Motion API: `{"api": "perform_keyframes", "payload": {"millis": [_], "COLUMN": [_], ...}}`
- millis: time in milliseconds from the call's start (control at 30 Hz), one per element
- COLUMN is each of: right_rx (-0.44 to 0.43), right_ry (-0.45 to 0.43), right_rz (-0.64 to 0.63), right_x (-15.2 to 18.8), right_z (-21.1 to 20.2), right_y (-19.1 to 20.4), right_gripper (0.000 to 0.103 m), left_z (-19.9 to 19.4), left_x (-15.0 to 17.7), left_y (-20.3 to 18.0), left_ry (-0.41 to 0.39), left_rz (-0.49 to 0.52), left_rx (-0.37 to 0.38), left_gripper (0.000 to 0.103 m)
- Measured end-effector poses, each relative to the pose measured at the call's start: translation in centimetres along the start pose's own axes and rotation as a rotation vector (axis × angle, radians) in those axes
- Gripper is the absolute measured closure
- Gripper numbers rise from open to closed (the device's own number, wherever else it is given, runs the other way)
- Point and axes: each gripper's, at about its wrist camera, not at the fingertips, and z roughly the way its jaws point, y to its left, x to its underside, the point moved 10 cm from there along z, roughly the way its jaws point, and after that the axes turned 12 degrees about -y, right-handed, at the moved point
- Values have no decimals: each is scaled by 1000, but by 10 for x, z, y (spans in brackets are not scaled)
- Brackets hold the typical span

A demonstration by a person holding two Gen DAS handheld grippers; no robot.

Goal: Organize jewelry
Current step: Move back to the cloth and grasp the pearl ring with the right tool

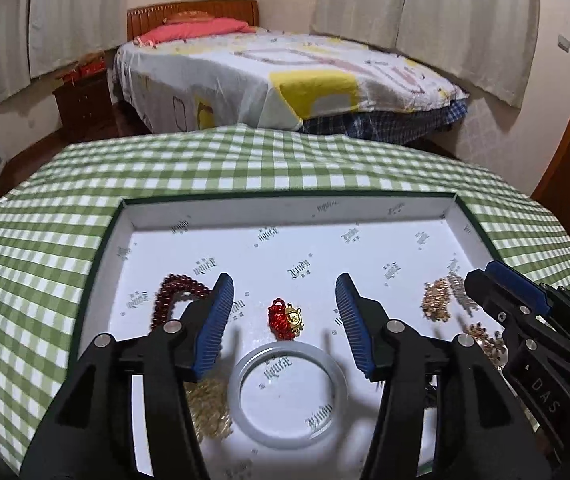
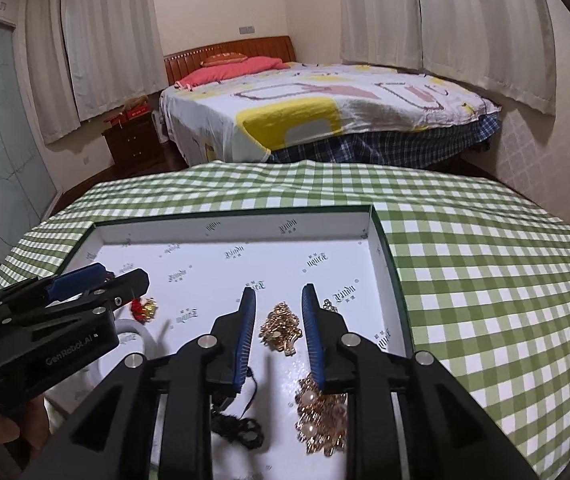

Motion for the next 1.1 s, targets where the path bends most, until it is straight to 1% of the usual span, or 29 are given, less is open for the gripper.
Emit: {"api": "perform_keyframes", "payload": {"millis": [100, 267, 533, 667, 933, 1100], "right_rx": [-4, -9, -13, -13, -55, -63], "right_ry": [-22, -45, -37, -26, 75, 112], "right_rz": [0, -7, -10, -17, -28, -37], "right_x": [-4, -3, 20, 37, 83, 93], "right_z": [-15, -39, -72, -85, -84, -77], "right_y": [5, 17, 31, 37, 58, 63], "right_gripper": [78, 78, 78, 78, 78, 78], "left_z": [-20, -51, -100, -116, -134, -141], "left_x": [-4, -4, 11, 26, 58, 73], "left_y": [3, 11, 24, 31, 48, 56], "left_ry": [-44, -84, -116, -113, -72, -54], "left_rz": [-2, -15, -35, -31, -33, -38], "left_rx": [-6, -18, -48, -66, -103, -120], "left_gripper": [51, 51, 51, 51, 51, 51]}}
